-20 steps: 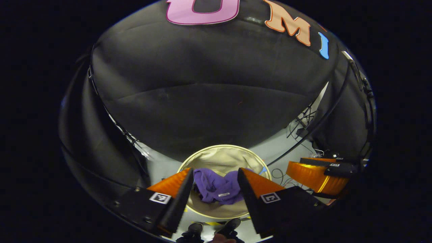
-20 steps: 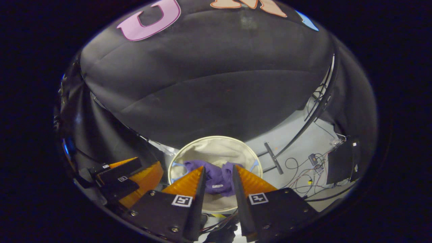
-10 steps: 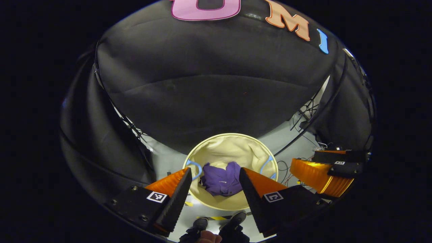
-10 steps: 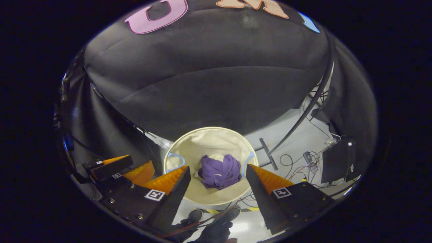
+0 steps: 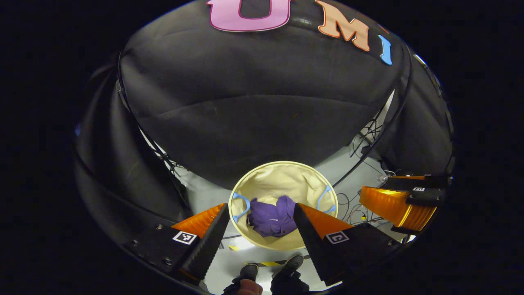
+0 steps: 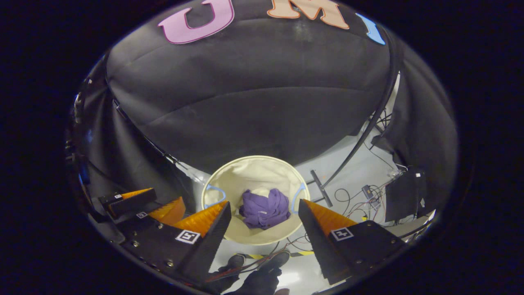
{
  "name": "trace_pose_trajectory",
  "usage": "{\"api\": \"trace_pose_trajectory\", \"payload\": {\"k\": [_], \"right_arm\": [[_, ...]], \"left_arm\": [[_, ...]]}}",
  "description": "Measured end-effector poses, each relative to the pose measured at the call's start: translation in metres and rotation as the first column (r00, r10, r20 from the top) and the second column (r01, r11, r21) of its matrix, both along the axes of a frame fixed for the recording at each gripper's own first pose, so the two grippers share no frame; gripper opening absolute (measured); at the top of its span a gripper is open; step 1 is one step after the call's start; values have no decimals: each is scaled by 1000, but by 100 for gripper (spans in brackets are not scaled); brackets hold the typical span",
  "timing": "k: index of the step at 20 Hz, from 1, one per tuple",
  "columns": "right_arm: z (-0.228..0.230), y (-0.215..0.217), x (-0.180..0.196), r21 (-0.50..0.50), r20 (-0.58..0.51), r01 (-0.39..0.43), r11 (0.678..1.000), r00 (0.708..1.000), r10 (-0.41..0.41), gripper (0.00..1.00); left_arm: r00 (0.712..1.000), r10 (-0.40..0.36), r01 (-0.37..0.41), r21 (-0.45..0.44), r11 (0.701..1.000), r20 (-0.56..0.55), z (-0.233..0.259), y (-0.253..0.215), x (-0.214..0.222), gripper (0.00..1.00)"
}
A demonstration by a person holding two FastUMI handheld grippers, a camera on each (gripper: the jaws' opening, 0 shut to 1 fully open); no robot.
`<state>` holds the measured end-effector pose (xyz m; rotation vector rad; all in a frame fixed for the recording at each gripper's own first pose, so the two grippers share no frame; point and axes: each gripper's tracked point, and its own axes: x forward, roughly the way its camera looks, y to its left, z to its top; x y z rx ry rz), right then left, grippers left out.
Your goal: Grasp the clothes on the hanger with both hands and then place them into the laundry hamper below.
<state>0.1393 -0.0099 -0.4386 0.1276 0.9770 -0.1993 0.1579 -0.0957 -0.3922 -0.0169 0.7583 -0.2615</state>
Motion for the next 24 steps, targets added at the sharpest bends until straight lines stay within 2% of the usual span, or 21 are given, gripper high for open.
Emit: {"api": "trace_pose_trajectory", "payload": {"k": [6,13,19,24], "right_arm": [[24,19,0,1,48,-5,1000,999,5,100],[73,37,-3,10,161,15,1000,987,-17,100],[144,37,8,-2,316,37,999,948,-35,100],[211,34,3,-30,426,80,996,903,-59,99]], "left_arm": [[1000,3,-2,-19,1000,29,30,18,-8,98],[985,-4,9,-30,1000,172,89,32,1,98],[959,32,-24,-34,999,282,150,44,2,98],[929,10,12,-57,998,370,207,44,-14,97]]}}
